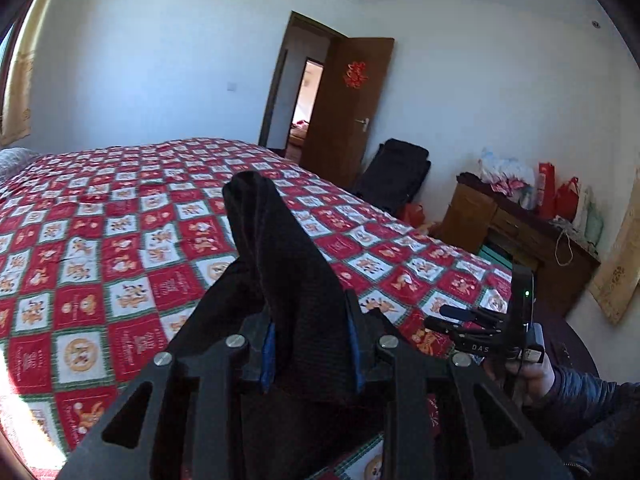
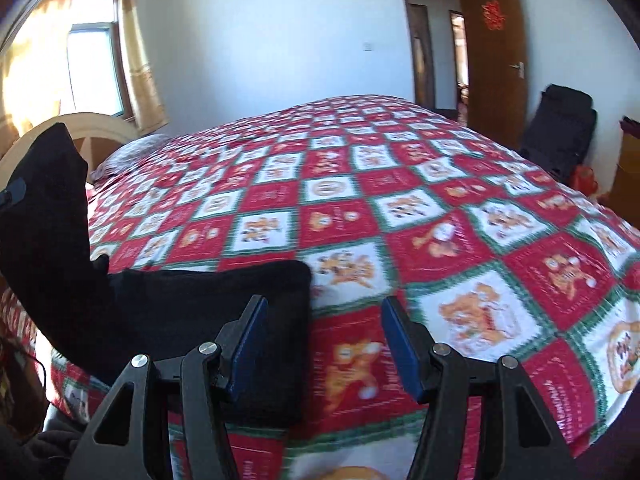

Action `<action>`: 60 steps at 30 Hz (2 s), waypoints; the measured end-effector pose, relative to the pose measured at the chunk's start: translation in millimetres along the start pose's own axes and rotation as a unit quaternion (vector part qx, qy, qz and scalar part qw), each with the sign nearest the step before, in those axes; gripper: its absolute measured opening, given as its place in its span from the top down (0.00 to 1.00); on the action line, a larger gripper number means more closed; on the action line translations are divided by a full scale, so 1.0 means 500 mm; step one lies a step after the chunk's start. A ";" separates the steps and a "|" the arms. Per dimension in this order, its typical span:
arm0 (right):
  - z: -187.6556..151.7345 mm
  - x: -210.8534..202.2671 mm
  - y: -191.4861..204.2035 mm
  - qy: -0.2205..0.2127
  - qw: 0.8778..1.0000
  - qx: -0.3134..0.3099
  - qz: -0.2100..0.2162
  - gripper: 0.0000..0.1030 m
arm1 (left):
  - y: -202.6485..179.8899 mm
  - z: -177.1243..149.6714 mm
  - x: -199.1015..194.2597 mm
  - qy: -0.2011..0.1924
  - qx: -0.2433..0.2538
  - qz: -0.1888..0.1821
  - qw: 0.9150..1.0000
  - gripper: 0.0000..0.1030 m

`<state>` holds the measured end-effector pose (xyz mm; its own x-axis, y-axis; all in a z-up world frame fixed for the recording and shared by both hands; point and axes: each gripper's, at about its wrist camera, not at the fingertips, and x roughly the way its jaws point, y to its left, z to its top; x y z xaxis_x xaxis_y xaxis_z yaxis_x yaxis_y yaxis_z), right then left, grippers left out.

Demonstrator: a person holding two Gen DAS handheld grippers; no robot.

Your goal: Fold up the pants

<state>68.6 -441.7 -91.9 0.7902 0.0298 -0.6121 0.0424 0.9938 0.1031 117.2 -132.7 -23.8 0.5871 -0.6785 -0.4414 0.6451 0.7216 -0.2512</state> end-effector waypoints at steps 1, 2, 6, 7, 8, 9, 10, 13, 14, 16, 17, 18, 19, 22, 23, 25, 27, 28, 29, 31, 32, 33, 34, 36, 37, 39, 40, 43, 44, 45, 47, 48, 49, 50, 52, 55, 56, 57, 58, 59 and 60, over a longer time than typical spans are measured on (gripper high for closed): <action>-0.003 0.002 -0.015 0.001 1.000 0.008 -0.005 0.41 | -0.013 -0.002 0.025 0.012 0.007 -0.006 1.000 0.72; -0.006 0.005 -0.029 0.002 1.000 0.015 -0.007 0.41 | -0.030 -0.004 0.055 0.026 0.016 -0.010 0.999 0.72; -0.007 0.017 -0.060 0.009 0.999 0.050 0.001 0.41 | -0.075 -0.035 0.159 0.085 0.045 -0.015 0.995 0.71; -0.006 0.017 -0.061 0.007 0.999 0.052 0.000 0.41 | -0.082 -0.042 0.177 0.098 0.049 -0.016 0.994 0.71; -0.005 0.017 -0.062 0.006 0.999 0.054 0.000 0.41 | -0.087 -0.050 0.196 0.109 0.053 -0.014 0.992 0.71; -0.004 0.016 -0.063 0.006 0.998 0.056 0.004 0.41 | -0.089 -0.059 0.213 0.120 0.056 -0.013 0.991 0.71; -0.004 0.015 -0.063 0.006 0.998 0.059 0.009 0.41 | -0.094 -0.069 0.231 0.133 0.058 -0.015 0.989 0.71; -0.002 0.014 -0.063 0.006 0.997 0.066 0.026 0.41 | -0.108 -0.092 0.256 0.150 0.065 -0.015 0.986 0.68; -0.001 0.016 -0.063 0.008 0.997 0.068 0.032 0.41 | -0.111 -0.097 0.257 0.152 0.063 -0.017 0.986 0.63; 0.001 0.016 -0.060 0.009 0.997 0.070 0.037 0.41 | -0.123 -0.106 0.248 0.147 0.061 -0.022 0.987 0.52; 0.001 0.014 -0.058 0.009 0.997 0.071 0.039 0.41 | -0.128 -0.108 0.234 0.140 0.062 -0.036 0.988 0.49; 0.003 0.012 -0.056 0.009 0.997 0.072 0.040 0.41 | -0.133 -0.110 0.227 0.134 0.064 -0.045 0.988 0.48; 0.005 0.010 -0.053 0.009 0.996 0.074 0.042 0.41 | -0.138 -0.112 0.212 0.125 0.070 -0.049 0.988 0.45; 0.014 0.002 -0.031 0.010 0.996 0.070 0.060 0.41 | -0.137 -0.116 0.162 0.091 0.091 -0.026 0.991 0.31; 0.017 0.002 -0.022 0.012 0.996 0.066 0.067 0.41 | -0.126 -0.116 0.147 0.081 0.088 -0.021 0.993 0.28; 0.023 0.009 0.011 0.031 0.993 0.056 0.095 0.41 | -0.097 -0.117 0.123 0.067 0.073 -0.001 0.995 0.25; 0.028 0.023 0.049 0.051 0.990 0.052 0.124 0.41 | -0.067 -0.119 0.114 0.057 0.066 0.034 0.996 0.25; 0.030 0.033 0.069 0.064 0.989 0.042 0.128 0.40 | -0.055 -0.122 0.113 0.054 0.067 0.055 0.995 0.25; 0.030 0.046 0.084 0.082 0.988 0.030 0.123 0.35 | -0.042 -0.125 0.110 0.053 0.064 0.071 0.994 0.23; 0.027 0.075 0.106 0.105 0.991 0.022 0.084 0.35 | -0.020 -0.133 0.109 0.054 0.056 0.104 0.992 0.15; 0.023 0.081 0.105 0.106 0.990 0.032 0.086 0.36 | -0.008 -0.137 0.107 0.052 0.049 0.114 0.991 0.11; 0.018 0.089 0.104 0.116 0.988 0.039 0.092 0.45 | 0.002 -0.140 0.103 0.048 0.040 0.120 0.991 0.08; 0.014 0.091 0.104 0.123 0.987 0.038 0.092 0.57 | 0.014 -0.143 0.101 0.046 0.032 0.125 0.991 0.05; 0.006 0.077 0.097 0.118 0.988 0.037 0.093 0.82 | 0.038 -0.147 0.101 0.045 0.011 0.136 0.990 0.03; 0.005 0.070 0.093 0.114 0.988 0.040 0.099 0.83 | 0.050 -0.150 0.099 0.047 0.000 0.135 0.990 0.03; 0.000 0.049 0.081 0.108 0.987 0.044 0.109 0.84 | 0.069 -0.155 0.101 0.052 -0.020 0.133 0.990 0.03; -0.003 0.042 0.074 0.107 0.987 0.047 0.109 0.84 | 0.074 -0.158 0.103 0.054 -0.024 0.131 0.990 0.03; -0.021 0.043 0.045 0.113 0.987 0.063 0.097 0.84 | 0.078 -0.174 0.114 0.066 -0.020 0.140 0.988 0.03; -0.024 0.050 0.036 0.119 0.986 0.068 0.096 0.84 | 0.078 -0.179 0.118 0.073 -0.019 0.141 0.987 0.03; -0.030 0.057 0.027 0.125 0.984 0.075 0.099 0.84 | 0.078 -0.182 0.122 0.076 -0.017 0.142 0.987 0.03; -0.034 0.068 0.021 0.130 0.984 0.073 0.102 0.84 | 0.077 -0.190 0.130 0.084 -0.010 0.144 0.986 0.02; -0.034 0.068 0.021 0.122 0.985 0.070 0.098 0.83 | 0.077 -0.193 0.133 0.086 -0.008 0.146 0.985 0.02; -0.033 0.068 0.020 0.123 0.985 0.073 0.099 0.83 | 0.077 -0.195 0.134 0.088 -0.009 0.145 0.985 0.02; -0.032 0.068 0.020 0.124 0.984 0.076 0.100 0.80 | 0.077 -0.196 0.135 0.089 -0.009 0.145 0.985 0.01; -0.025 0.059 0.021 0.116 0.987 0.070 0.081 0.68 | 0.077 -0.198 0.135 0.089 -0.009 0.146 0.985 0.01; -0.006 0.024 0.038 0.066 0.996 0.042 0.033 0.50 | 0.078 -0.200 0.135 0.090 -0.013 0.145 0.985 0.01; 0.002 0.013 0.048 0.051 0.997 0.033 0.037 0.50 | 0.079 -0.201 0.136 0.090 -0.013 0.146 0.985 0.00; 0.008 0.003 0.061 0.037 0.998 0.022 0.043 0.50 | 0.079 -0.202 0.136 0.091 -0.014 0.146 0.985 0.00; 0.013 -0.004 0.076 0.026 0.998 0.011 0.050 0.50 | 0.079 -0.202 0.137 0.091 -0.013 0.146 0.985 0.00; 0.016 -0.004 0.092 0.021 0.998 -0.003 0.058 0.50 | 0.079 -0.203 0.137 0.092 -0.013 0.146 0.985 0.00; 0.017 0.003 0.107 0.025 0.997 -0.016 0.066 0.50 | 0.079 -0.203 0.137 0.092 -0.013 0.146 0.985 0.00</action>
<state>77.3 -389.2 -80.4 0.7566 0.1655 -0.6326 -0.0805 0.9837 0.1610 133.3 -136.8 -151.3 0.6465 -0.4065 -0.6455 0.4471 0.8875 -0.1111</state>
